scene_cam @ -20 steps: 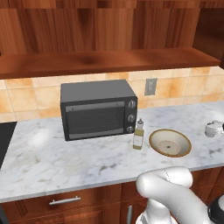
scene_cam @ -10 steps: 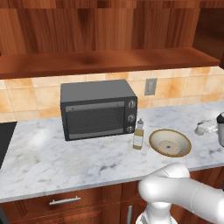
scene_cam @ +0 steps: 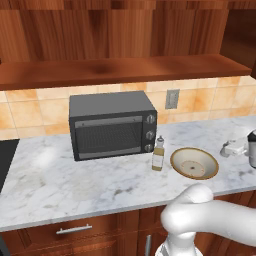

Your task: Retrieve the bottle and the shaker from the cabinet and place them next to the mixing bowl on the counter. Then add garlic from the fridge to the mixing bowl.

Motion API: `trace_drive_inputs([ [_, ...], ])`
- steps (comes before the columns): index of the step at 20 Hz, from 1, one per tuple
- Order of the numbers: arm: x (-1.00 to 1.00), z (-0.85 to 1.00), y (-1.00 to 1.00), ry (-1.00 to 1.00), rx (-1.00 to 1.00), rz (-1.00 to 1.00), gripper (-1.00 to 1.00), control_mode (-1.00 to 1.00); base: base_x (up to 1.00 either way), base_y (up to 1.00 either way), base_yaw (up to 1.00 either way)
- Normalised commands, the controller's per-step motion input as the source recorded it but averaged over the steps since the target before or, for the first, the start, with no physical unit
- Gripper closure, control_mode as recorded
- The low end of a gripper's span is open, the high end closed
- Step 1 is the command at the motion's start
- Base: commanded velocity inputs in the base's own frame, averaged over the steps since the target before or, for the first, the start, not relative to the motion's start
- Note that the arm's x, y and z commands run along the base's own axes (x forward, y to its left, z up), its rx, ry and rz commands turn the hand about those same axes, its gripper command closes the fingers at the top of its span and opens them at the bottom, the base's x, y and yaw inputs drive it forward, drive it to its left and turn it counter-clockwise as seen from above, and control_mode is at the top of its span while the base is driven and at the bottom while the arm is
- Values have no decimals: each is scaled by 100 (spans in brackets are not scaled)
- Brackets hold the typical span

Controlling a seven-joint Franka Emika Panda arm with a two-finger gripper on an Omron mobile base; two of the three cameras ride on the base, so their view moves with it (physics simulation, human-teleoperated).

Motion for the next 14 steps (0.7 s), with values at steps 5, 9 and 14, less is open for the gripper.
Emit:
trace_drive_inputs([
  [5,24,-35,1,0,0,1,100,-100,0,0,0],
  [9,32,-38,0,0,0,2,100,-100,0,0,0],
  [14,31,-34,0,0,0,1,100,-100,0,0,0],
])
